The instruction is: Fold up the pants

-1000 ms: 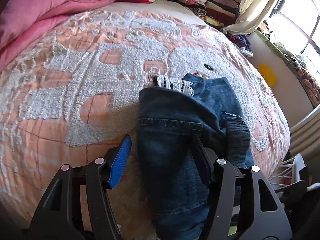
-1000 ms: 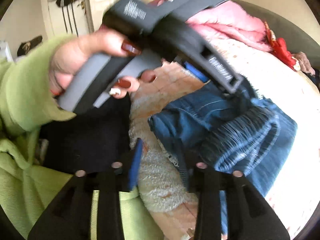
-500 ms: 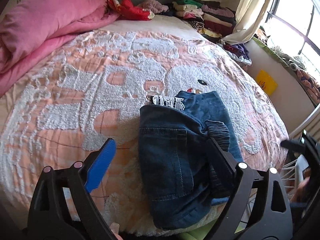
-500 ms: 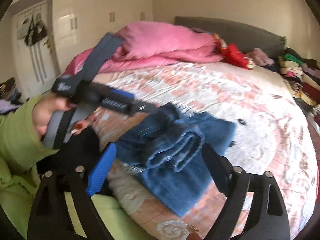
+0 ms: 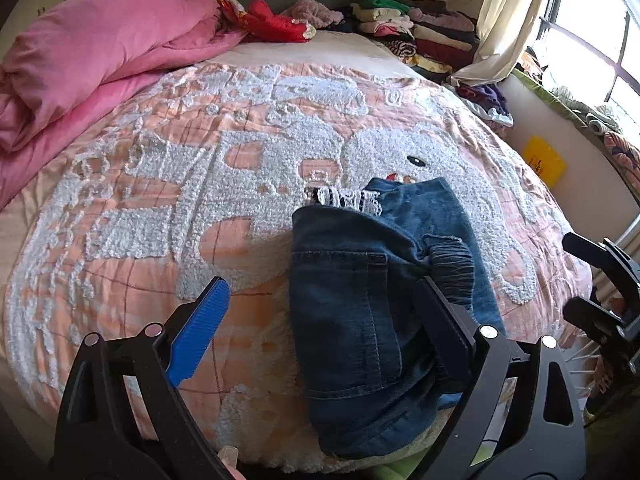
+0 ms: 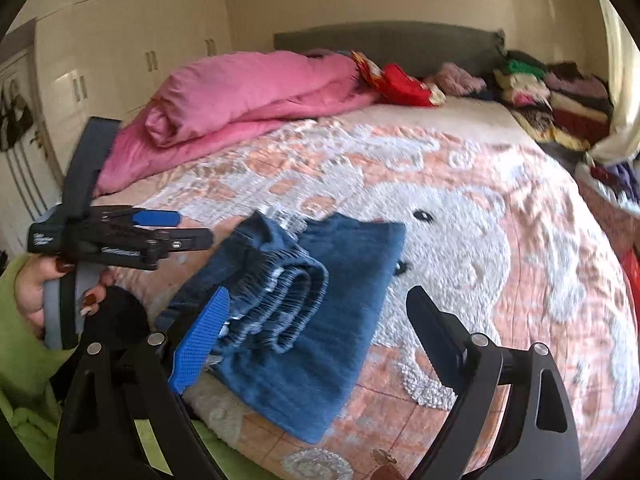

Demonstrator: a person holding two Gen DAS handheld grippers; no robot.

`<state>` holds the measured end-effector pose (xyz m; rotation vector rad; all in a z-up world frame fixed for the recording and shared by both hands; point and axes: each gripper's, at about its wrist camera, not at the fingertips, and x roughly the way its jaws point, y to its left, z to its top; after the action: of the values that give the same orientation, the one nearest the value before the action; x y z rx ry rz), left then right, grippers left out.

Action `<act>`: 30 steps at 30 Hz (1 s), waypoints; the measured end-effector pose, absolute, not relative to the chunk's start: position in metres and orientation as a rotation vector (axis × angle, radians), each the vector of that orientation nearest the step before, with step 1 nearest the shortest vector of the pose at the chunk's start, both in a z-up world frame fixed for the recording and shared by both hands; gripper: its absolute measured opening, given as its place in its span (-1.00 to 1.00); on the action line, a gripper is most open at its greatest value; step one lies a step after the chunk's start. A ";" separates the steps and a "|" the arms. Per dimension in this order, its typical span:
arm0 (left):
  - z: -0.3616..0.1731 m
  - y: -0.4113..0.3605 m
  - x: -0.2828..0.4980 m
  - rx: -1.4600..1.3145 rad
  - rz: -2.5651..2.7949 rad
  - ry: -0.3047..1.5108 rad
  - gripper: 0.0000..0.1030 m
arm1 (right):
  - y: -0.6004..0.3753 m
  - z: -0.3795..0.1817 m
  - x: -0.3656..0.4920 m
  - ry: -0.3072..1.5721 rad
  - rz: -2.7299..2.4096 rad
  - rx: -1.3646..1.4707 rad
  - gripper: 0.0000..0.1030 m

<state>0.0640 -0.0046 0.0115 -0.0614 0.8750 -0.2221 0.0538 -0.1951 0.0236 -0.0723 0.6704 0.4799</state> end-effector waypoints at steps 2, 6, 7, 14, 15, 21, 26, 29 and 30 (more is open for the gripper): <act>0.005 -0.005 0.066 -0.059 -0.217 0.890 0.68 | -0.196 0.015 0.061 0.706 0.454 -0.055 0.73; -0.010 -0.006 0.071 -0.060 -0.207 0.929 0.68 | -0.199 -0.003 0.077 0.774 0.428 -0.017 0.73; -0.015 -0.005 0.073 -0.062 -0.202 0.942 0.68 | -0.199 -0.008 0.081 0.792 0.427 -0.004 0.73; -0.036 -0.007 0.081 -0.083 -0.207 0.991 0.68 | -0.201 -0.032 0.102 0.880 0.432 0.098 0.73; -0.037 -0.007 0.082 -0.086 -0.209 0.992 0.68 | -0.200 -0.035 0.105 0.892 0.434 0.102 0.73; -0.046 -0.011 0.087 -0.092 -0.213 1.004 0.68 | -0.192 -0.059 0.116 0.959 0.457 0.114 0.73; -0.049 -0.012 0.089 -0.100 -0.224 1.004 0.68 | -0.185 -0.061 0.118 0.949 0.488 0.108 0.72; -0.050 -0.013 0.091 -0.100 -0.224 1.005 0.66 | -0.182 -0.062 0.121 0.944 0.514 0.108 0.52; -0.050 -0.014 0.092 -0.102 -0.229 1.002 0.58 | -0.181 -0.061 0.122 0.938 0.527 0.107 0.46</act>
<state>0.0915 -0.0140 -0.0497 -0.1017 1.0015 -0.2288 0.1221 -0.1811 -0.0614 0.1069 0.9382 0.5270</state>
